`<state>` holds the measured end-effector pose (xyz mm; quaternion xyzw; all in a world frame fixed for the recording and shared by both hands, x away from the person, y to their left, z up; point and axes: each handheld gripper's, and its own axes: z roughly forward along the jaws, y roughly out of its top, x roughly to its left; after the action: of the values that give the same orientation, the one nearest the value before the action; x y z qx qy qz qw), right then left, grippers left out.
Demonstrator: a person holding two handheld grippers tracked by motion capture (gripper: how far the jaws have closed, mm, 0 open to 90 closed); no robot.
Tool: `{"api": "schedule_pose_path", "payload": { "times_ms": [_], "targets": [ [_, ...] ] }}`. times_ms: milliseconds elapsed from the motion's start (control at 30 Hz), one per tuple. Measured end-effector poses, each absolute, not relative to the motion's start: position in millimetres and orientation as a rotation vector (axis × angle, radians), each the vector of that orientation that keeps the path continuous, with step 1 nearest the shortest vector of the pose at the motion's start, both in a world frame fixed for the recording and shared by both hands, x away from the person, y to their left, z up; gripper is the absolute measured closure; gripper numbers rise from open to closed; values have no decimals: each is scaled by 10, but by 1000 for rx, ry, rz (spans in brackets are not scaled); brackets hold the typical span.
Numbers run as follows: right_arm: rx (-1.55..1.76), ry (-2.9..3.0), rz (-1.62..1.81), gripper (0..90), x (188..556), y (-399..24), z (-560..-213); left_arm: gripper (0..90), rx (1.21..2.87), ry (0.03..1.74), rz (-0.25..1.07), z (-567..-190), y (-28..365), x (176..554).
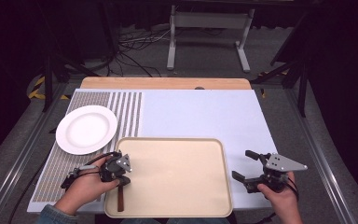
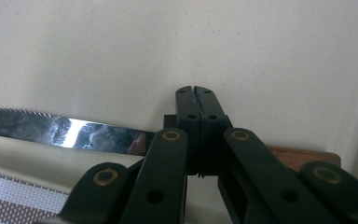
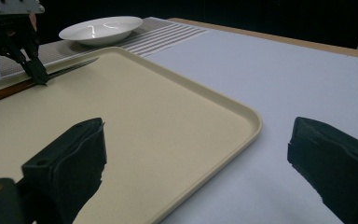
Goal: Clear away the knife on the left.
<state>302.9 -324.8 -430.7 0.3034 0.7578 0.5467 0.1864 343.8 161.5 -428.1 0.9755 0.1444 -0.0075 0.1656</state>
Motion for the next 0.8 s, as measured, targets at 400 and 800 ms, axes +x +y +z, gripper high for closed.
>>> {"api": "schedule_pose_path", "payload": {
  "times_ms": [400, 800],
  "targets": [
    [853, 2139, 1533, 49, 3030, -3245, -4308, 900, 2795, 416, -41, -4275, 1676, 3410],
    [854, 2139, 1534, 50, 3031, -3246, -4310, 900, 2803, 432, -37, -4270, 1734, 3398]
  ]
}}
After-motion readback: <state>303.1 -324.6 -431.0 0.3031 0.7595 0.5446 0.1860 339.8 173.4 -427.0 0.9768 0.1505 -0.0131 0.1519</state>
